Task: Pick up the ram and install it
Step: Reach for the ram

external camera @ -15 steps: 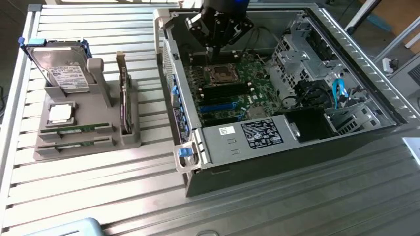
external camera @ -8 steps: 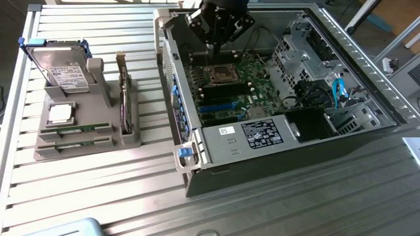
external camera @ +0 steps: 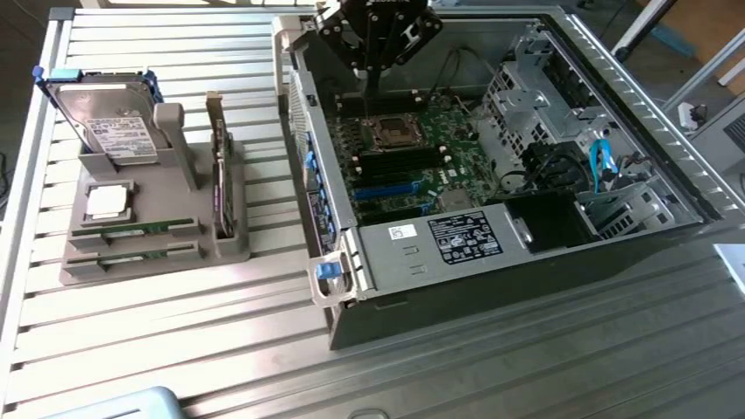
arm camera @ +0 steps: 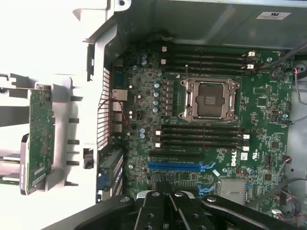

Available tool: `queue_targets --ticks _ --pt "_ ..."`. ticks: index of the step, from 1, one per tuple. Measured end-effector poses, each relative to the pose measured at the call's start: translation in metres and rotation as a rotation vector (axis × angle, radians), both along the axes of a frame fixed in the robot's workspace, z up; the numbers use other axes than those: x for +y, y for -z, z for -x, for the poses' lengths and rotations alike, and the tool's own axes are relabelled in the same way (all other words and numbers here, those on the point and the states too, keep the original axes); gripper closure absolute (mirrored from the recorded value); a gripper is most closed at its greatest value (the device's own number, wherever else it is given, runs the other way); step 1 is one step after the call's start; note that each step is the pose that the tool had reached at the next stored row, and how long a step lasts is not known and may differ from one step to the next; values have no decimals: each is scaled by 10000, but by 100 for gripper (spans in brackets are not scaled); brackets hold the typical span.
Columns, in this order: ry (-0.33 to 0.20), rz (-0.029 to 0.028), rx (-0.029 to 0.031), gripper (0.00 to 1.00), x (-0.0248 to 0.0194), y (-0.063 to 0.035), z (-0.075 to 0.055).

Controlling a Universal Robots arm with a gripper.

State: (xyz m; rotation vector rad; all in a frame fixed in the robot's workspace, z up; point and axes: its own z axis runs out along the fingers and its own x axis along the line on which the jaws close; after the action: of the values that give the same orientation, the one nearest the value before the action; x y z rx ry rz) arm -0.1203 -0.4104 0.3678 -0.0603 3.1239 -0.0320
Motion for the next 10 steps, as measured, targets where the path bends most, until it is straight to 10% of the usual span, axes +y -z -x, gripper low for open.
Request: queue_targets --ticks 4,10 --pt "1 49 -9 89 0 0 175" --pt "0 269 -12 89 0 0 525"
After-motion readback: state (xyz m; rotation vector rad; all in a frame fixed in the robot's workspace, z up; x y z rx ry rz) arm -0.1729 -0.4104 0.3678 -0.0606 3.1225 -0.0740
